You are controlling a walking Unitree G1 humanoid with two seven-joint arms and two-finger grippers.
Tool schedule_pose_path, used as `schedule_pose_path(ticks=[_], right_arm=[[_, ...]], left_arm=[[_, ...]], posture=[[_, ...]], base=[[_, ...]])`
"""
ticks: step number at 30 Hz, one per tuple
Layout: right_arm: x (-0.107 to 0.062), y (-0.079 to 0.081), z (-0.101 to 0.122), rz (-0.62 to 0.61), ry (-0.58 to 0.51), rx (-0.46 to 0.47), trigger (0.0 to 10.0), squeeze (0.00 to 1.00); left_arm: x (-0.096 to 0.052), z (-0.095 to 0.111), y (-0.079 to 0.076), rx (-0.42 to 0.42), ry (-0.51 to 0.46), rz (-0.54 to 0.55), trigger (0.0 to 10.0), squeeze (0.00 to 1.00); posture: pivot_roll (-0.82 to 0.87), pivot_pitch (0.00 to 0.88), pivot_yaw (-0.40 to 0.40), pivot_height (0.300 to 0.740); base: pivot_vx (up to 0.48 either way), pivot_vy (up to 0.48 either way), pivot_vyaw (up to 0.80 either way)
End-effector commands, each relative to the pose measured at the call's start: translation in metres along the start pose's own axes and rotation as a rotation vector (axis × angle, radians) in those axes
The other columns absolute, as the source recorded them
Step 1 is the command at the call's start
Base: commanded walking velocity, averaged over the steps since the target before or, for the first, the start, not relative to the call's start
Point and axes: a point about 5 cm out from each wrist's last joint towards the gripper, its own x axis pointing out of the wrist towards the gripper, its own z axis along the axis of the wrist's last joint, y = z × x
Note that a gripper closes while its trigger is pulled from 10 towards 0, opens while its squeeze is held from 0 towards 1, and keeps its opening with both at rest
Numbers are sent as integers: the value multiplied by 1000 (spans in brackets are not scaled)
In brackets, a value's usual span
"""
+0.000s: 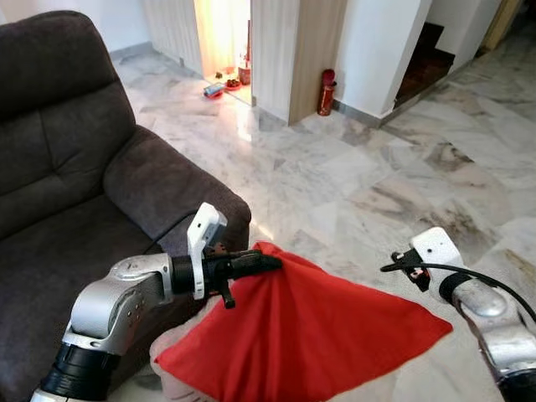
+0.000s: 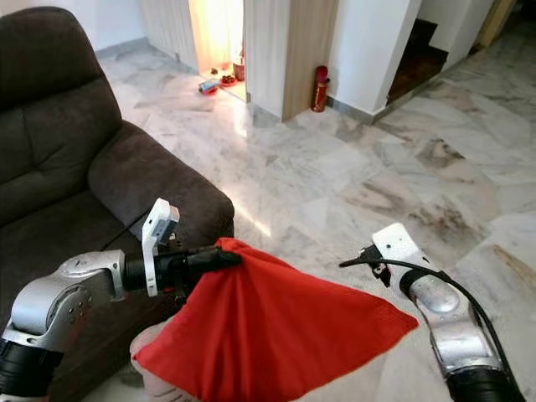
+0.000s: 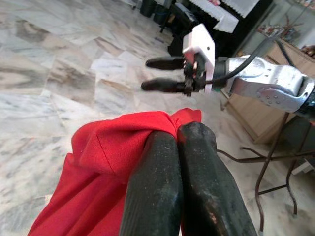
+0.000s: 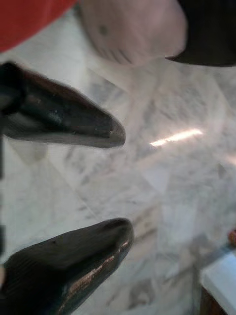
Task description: Move the pillow to the sofa from floor
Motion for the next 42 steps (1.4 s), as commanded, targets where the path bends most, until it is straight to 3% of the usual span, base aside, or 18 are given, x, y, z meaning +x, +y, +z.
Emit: schedule_pose_path(ticks=[1,4,9,10,11,14,15,19,25,34,35,37,38,42], right_arm=[[-3,0,-3,42,25,4,10000,1000],[-10,-4,-10,101,76,-4,10000,1000],[-15,-10,-6,112,68,19,10000,1000],[-20,-28,3,49,24,53,10000,1000],[-22,-35,7,31,3,71,10000,1000],[-26,-40,12,29,-20,84,10000,1000],[-29,-31,11,125,-5,54,10000,1000],[-29,-26,8,163,9,38,10000,1000],[-23,-1,-5,305,54,37,10000,1000],[-16,-1,-9,290,75,-42,10000,1000],[-16,-3,-7,285,69,-55,10000,216],[-16,-3,-7,285,69,-55,10000,216],[-15,-3,-3,296,50,-67,10000,0],[-12,-6,8,321,-7,-124,10000,0]], left_arm=[[2,19,-12,78,-66,-64,10000,0],[3,17,-13,74,-58,-67,10000,0],[4,14,-14,74,-45,-68,10000,0],[5,11,-17,67,-33,-76,10000,0],[6,9,-17,64,-28,-80,10000,0],[7,6,-18,63,-21,-81,10000,0],[9,6,-17,63,-22,-82,10000,0],[9,7,-18,64,-23,-85,10000,0],[8,9,-17,71,-22,-88,10000,0],[8,9,-18,69,-20,-94,10000,0],[8,9,-19,68,-19,-95,10000,0],[8,9,-19,68,-19,-95,10000,0],[8,9,-19,66,-18,-100,10000,0],[9,9,-21,62,-15,-114,10000,0]], posture=[[-32,0,-11,740],[-33,0,-11,740],[-36,0,-10,740],[-53,0,-7,740],[-54,0,-7,740],[-54,0,-7,740],[-55,0,-10,740],[-54,0,-11,740],[-39,0,-13,740],[-32,0,-14,740],[-34,0,-12,740],[-34,0,-12,740],[-34,0,-12,740],[-34,0,-13,740]], base=[[0,0,0],[0,0,0],[0,0,0],[0,0,0],[0,0,0],[0,0,0],[0,0,0],[0,0,0],[0,0,0],[0,0,0],[0,0,0],[0,0,0],[0,0,0],[0,0,0]])
